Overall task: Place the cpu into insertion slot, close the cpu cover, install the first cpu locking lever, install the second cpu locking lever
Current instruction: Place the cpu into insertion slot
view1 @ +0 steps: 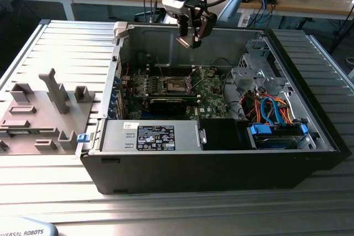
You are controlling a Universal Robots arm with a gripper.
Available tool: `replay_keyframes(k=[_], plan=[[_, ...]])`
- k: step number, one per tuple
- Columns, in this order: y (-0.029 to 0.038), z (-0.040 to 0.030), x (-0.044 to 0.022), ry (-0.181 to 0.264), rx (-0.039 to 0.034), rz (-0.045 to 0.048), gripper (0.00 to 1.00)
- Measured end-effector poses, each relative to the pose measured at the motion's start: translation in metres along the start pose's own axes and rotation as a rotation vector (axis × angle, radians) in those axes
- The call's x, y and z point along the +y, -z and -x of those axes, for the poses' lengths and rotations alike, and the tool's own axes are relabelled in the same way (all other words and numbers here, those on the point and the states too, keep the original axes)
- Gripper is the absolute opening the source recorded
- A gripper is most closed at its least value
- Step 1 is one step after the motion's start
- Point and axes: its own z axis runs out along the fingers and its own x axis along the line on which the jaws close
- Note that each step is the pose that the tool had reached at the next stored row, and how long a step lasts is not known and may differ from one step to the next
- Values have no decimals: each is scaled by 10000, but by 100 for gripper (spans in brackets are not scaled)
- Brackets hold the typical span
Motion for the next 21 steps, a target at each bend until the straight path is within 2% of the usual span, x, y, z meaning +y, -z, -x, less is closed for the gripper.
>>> replay_keyframes(k=[21], plan=[[-3, 0, 0, -586, -53, 7, 54]])
